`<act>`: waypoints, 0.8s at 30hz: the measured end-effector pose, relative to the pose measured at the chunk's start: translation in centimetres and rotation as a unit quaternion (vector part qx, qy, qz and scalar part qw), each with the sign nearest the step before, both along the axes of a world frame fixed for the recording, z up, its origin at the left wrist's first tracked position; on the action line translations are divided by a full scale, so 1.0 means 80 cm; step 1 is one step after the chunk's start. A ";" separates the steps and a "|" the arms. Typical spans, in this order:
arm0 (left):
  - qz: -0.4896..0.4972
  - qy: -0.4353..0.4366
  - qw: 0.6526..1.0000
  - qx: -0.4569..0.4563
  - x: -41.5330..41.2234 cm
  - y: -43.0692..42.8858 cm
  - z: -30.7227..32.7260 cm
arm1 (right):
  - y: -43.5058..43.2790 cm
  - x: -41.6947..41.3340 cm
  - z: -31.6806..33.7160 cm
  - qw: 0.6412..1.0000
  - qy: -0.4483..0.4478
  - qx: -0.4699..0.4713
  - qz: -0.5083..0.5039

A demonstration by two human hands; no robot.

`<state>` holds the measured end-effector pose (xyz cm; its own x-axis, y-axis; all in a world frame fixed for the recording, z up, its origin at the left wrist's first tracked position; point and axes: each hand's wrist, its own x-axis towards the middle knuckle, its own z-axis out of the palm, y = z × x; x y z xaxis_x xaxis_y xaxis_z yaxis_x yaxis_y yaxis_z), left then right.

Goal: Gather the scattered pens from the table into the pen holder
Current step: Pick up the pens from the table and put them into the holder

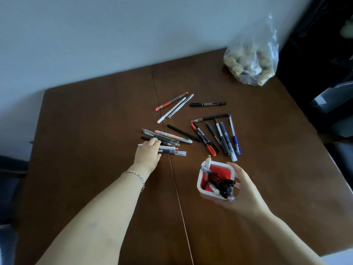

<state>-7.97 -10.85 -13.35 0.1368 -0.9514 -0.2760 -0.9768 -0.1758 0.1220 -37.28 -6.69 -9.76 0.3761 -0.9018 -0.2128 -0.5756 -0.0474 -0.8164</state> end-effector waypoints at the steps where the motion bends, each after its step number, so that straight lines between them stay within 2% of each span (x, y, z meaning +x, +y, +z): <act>1: -0.011 -0.016 1.000 0.001 0.000 -0.001 -0.002 | -0.003 -0.001 -0.003 1.000 -0.001 0.004 0.004; 7: -0.084 -0.044 0.995 -0.012 0.004 0.018 -0.012 | -0.011 -0.001 -0.017 1.000 -0.011 0.023 0.007; 11: -0.087 -0.080 0.988 0.099 -0.011 0.040 -0.006 | -0.008 0.003 -0.021 0.999 -0.016 0.031 0.017; 13: -0.030 -0.028 0.990 0.132 -0.023 0.057 0.006 | -0.007 0.006 -0.021 0.999 -0.022 0.027 0.022; 15: 0.085 0.100 0.986 0.100 -0.030 0.078 0.024 | -0.005 0.009 -0.021 0.999 -0.024 0.021 0.031; 17: 0.198 0.237 0.951 0.024 -0.039 0.095 0.046 | -0.003 0.014 -0.021 0.999 -0.025 0.015 0.046; 19: 0.283 0.381 0.879 -0.052 -0.053 0.107 0.074 | -0.002 0.018 -0.019 0.998 -0.023 0.014 0.058; 21: 0.302 0.482 0.813 -0.125 -0.068 0.120 0.105 | -0.001 0.022 -0.018 0.997 -0.030 0.019 0.067; 24: 0.296 0.565 0.743 -0.203 -0.092 0.135 0.137 | 0.006 0.025 -0.021 0.997 -0.034 0.020 0.070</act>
